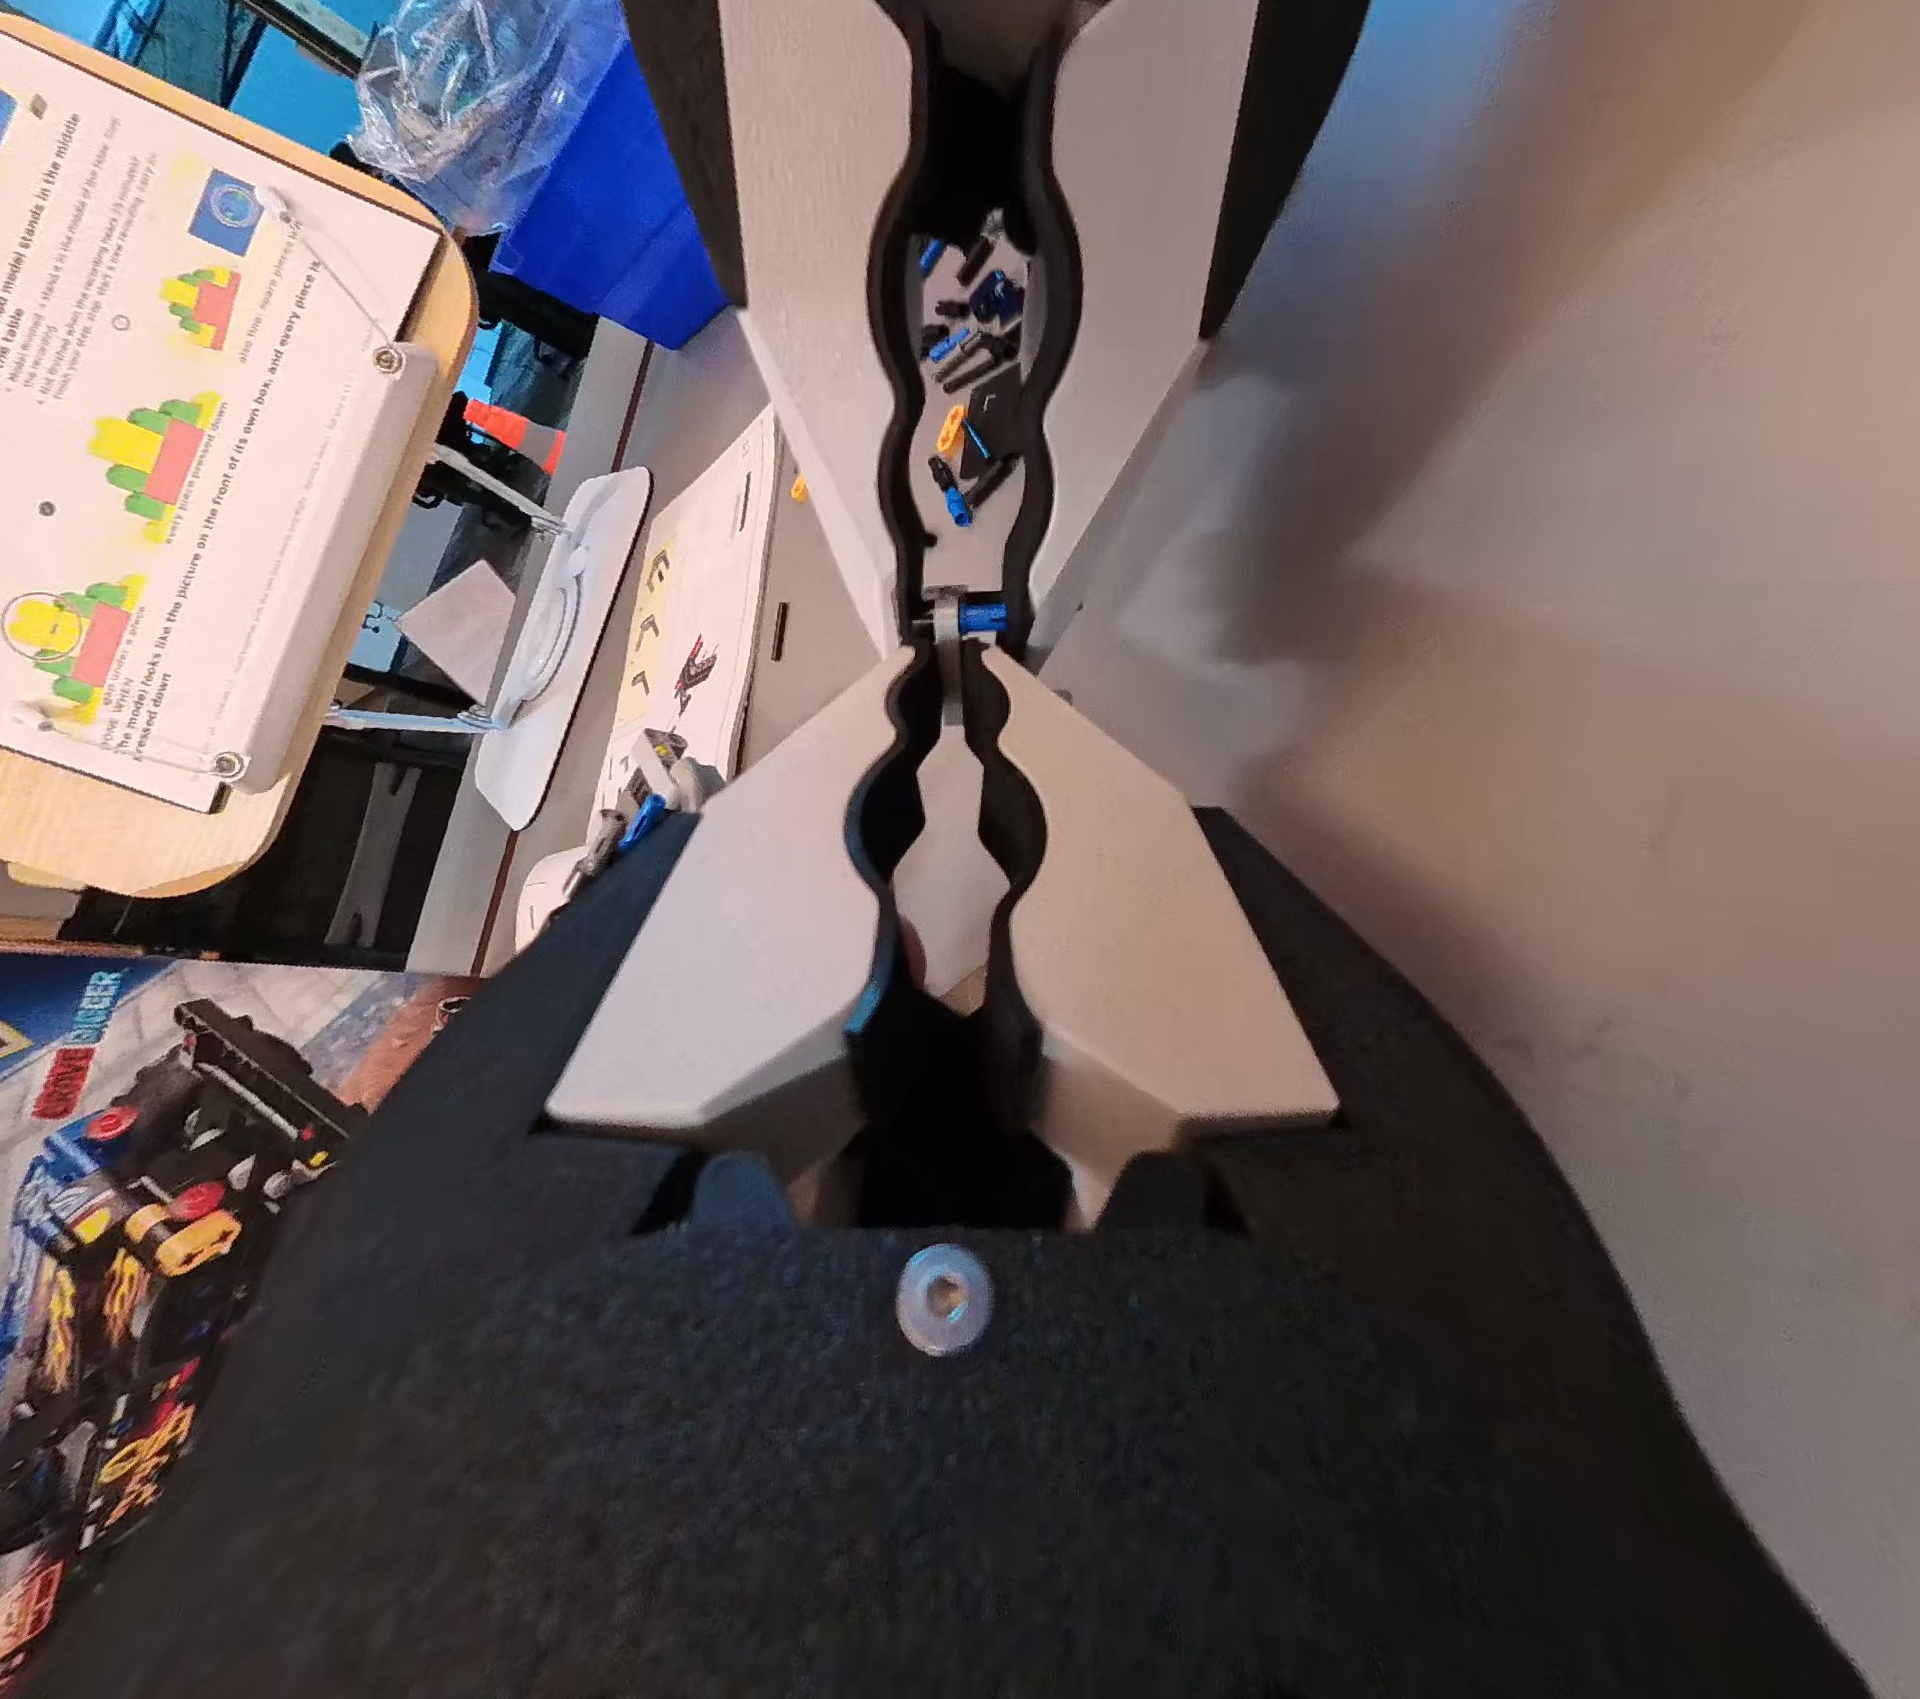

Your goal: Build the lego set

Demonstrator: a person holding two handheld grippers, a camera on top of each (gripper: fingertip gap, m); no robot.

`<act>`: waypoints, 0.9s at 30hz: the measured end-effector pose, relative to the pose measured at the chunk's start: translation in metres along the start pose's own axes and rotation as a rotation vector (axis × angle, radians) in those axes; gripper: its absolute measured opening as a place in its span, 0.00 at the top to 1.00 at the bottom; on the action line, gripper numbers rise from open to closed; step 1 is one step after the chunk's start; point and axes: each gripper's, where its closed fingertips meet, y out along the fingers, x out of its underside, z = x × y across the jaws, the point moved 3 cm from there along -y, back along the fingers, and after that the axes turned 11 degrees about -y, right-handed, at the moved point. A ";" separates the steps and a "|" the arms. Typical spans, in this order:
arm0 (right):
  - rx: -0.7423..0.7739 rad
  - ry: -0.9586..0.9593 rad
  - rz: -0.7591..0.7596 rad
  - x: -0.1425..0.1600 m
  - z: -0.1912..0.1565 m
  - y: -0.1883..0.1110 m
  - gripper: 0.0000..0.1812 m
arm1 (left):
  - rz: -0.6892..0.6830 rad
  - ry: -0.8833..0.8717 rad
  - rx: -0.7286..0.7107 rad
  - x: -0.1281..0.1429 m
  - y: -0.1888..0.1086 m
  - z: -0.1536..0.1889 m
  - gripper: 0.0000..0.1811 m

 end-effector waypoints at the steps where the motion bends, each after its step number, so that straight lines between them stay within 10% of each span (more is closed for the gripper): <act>1: -0.008 0.008 0.007 0.000 0.000 0.000 0.92 | 0.000 0.003 0.005 0.000 0.000 0.001 0.99; 18: 0.142 0.089 0.152 -0.003 0.020 -0.018 0.83 | 0.068 0.261 -0.298 -0.006 -0.013 -0.018 0.99; 27: 0.226 0.025 0.130 0.000 0.025 -0.018 0.84 | 0.079 0.132 -0.207 -0.006 -0.011 -0.019 0.99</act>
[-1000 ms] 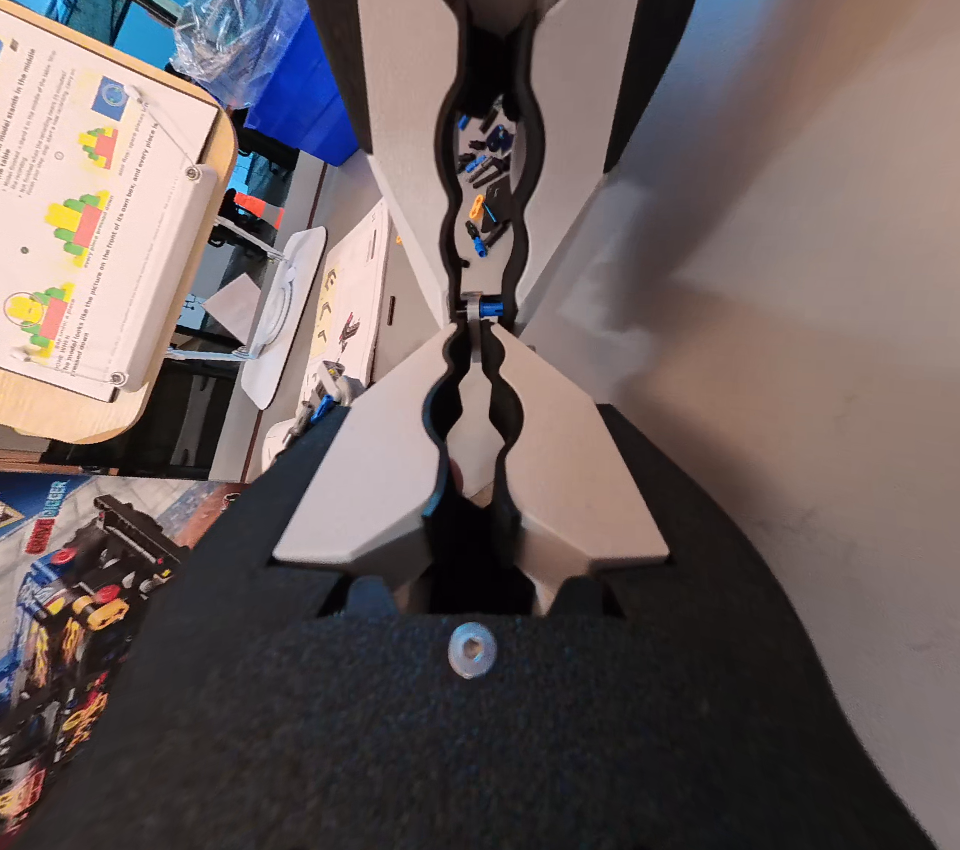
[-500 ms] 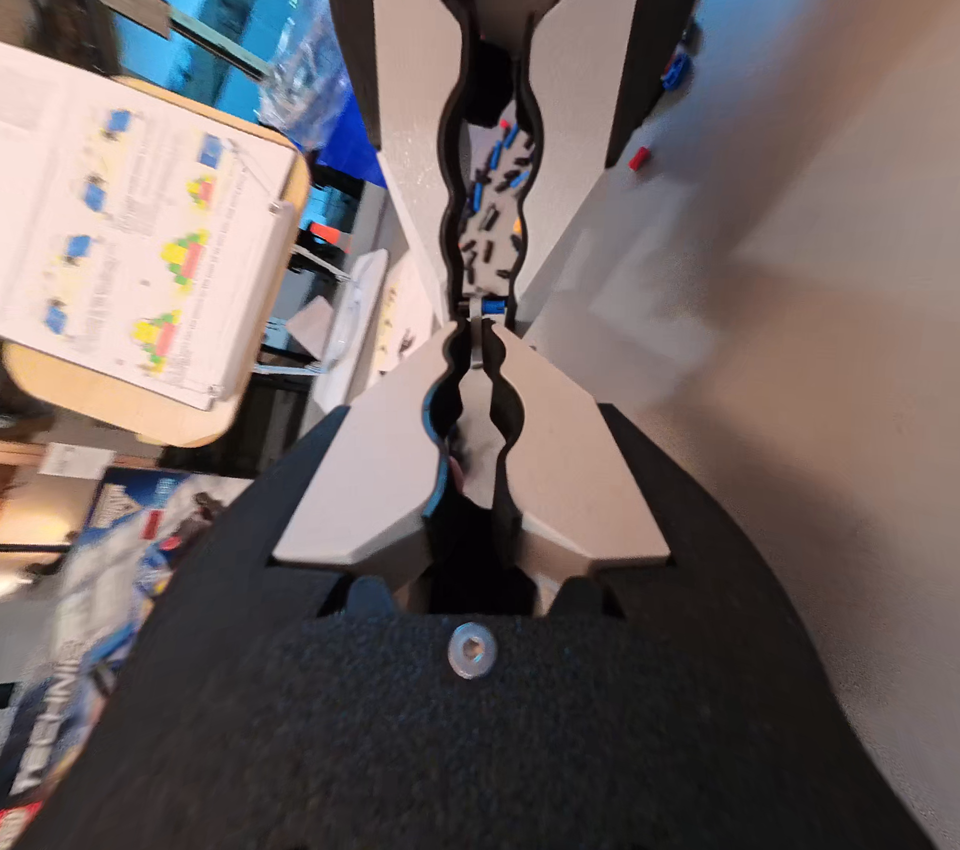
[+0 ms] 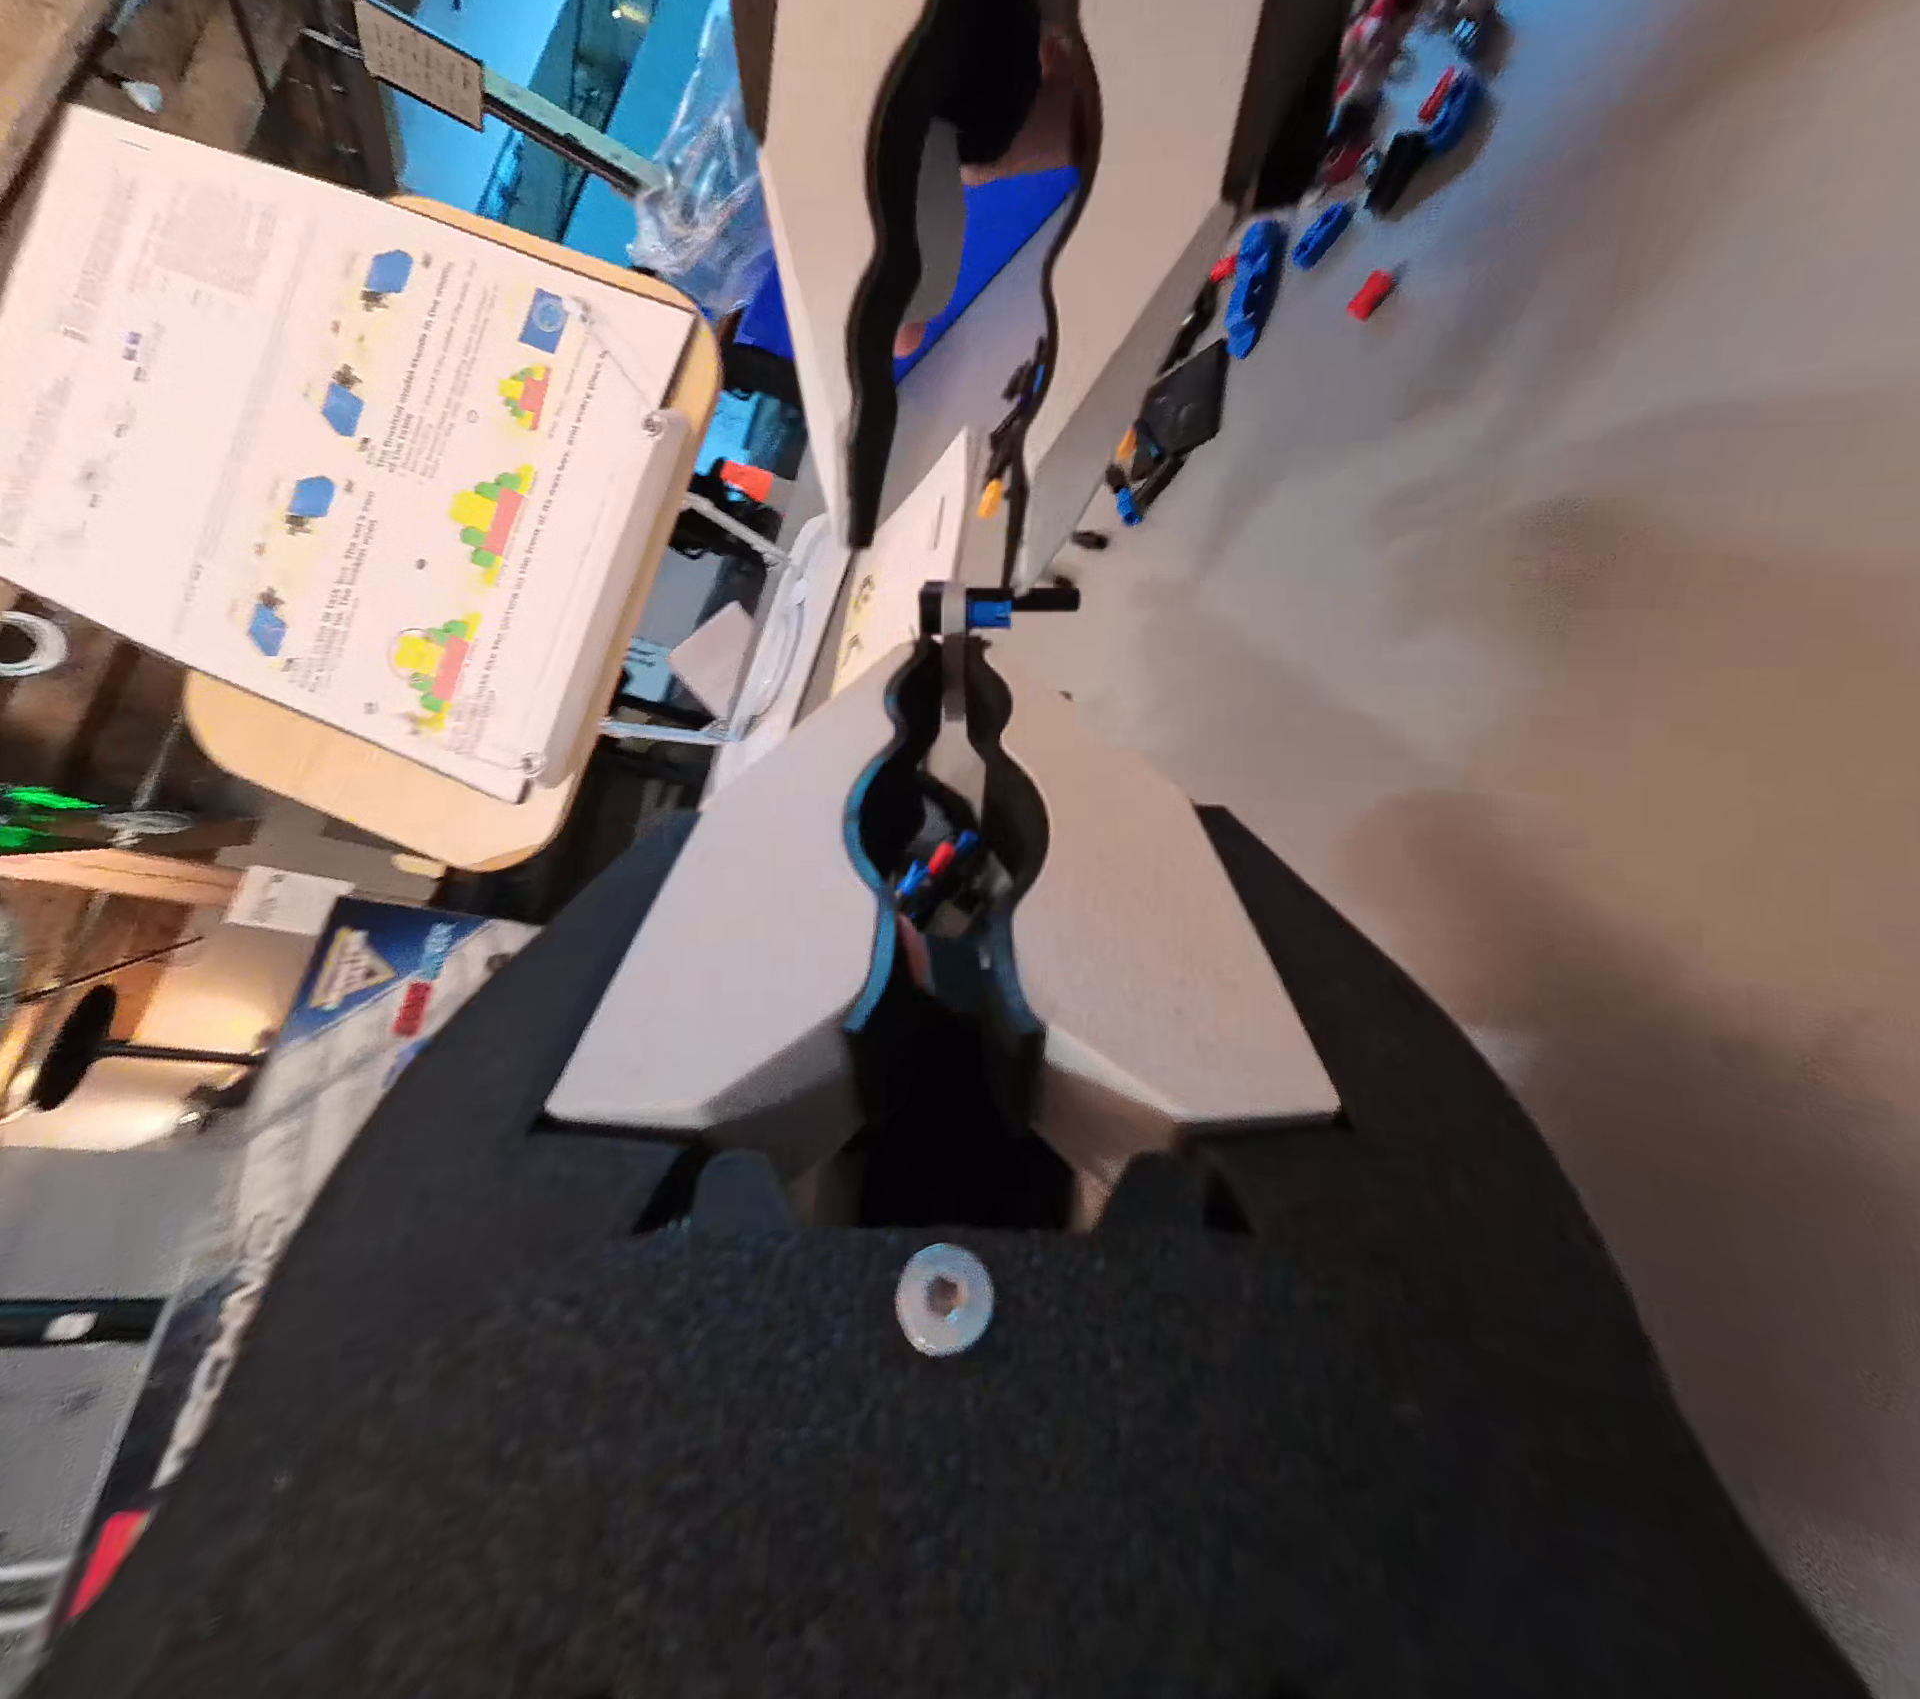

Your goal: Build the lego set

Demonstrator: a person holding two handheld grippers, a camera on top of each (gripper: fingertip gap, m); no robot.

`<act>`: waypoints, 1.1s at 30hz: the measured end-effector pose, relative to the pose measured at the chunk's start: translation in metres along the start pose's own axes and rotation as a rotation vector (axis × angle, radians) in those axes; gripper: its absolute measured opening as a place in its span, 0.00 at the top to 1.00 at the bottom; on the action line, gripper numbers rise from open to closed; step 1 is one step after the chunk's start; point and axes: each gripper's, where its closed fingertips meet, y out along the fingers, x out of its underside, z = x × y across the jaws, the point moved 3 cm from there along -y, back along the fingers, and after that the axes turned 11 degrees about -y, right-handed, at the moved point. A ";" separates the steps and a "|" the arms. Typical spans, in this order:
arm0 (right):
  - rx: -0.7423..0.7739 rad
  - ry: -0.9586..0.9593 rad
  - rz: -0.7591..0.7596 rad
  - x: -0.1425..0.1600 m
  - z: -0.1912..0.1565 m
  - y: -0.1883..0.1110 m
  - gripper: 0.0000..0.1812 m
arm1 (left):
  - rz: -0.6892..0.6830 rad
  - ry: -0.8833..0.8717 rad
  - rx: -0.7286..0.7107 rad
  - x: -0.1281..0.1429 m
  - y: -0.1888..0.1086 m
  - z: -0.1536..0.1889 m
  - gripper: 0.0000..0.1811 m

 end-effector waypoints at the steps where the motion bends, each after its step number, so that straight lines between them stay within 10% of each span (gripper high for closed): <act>1: 0.001 -0.018 0.001 -0.001 -0.002 0.001 0.85 | 0.010 -0.018 0.021 -0.003 -0.001 0.002 0.99; 11: -0.071 -0.035 0.011 -0.002 -0.012 0.002 0.95 | 0.047 -0.095 0.114 -0.007 -0.003 0.009 0.99; 17: -0.158 0.083 -0.018 0.004 -0.016 0.007 0.95 | 0.015 -0.171 0.210 -0.004 -0.004 0.016 0.80; 33: -0.241 0.070 -0.039 -0.004 -0.024 0.001 0.95 | 0.056 -0.155 0.223 -0.012 -0.003 0.024 0.91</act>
